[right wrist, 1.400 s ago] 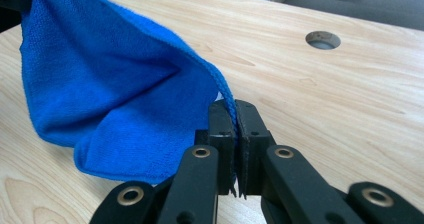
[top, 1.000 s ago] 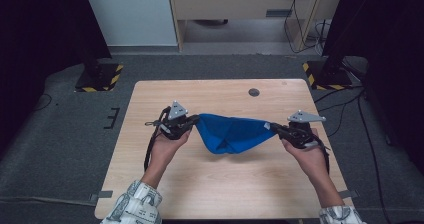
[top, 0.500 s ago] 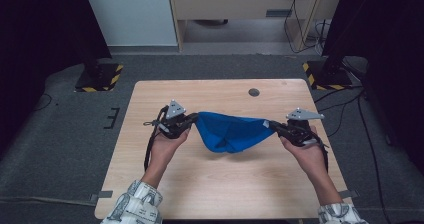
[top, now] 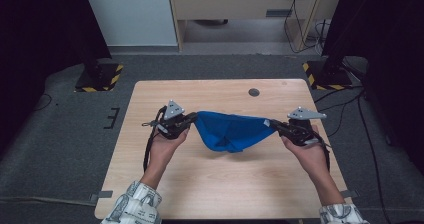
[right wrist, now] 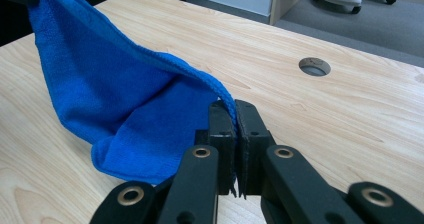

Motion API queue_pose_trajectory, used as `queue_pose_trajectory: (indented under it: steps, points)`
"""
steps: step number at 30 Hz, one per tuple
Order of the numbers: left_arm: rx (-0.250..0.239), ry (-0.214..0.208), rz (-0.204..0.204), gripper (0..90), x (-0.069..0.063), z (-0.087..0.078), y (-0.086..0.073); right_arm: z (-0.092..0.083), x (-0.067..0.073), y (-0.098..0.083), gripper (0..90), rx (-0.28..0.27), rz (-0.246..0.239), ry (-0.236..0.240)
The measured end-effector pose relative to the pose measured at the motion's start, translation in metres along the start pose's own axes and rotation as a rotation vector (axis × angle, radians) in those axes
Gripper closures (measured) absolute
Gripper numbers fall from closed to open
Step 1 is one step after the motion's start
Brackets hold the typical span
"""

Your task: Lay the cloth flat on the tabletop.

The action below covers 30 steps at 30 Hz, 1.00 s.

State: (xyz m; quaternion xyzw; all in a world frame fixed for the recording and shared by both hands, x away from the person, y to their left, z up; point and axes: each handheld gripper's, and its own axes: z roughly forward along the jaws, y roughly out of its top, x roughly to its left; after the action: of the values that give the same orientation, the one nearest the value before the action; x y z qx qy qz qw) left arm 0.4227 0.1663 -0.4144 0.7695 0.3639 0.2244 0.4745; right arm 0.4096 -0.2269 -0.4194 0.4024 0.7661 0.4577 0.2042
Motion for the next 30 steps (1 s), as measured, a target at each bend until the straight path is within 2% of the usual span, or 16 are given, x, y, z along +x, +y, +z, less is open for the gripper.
queue_pose_trajectory:
  steps: [4, 18, 26, 30]
  points:
    - [-0.006, 0.005, 0.011, 85.6, -0.002, -0.003, 0.001, -0.006, 0.003, 0.002, 87.2, -0.014, -0.018, 0.008]
    - [-0.023, -0.009, -0.003, 85.7, -0.006, -0.009, 0.002, -0.018, 0.007, 0.011, 87.2, -0.039, -0.031, 0.01]
    - [-0.054, -0.023, 0.008, 85.8, -0.012, -0.027, 0.007, -0.031, 0.016, 0.019, 87.2, -0.065, -0.053, 0.02]
    - [-0.075, -0.04, 0.019, 85.8, -0.021, -0.043, 0.013, -0.048, 0.024, 0.022, 87.2, -0.086, -0.067, 0.036]
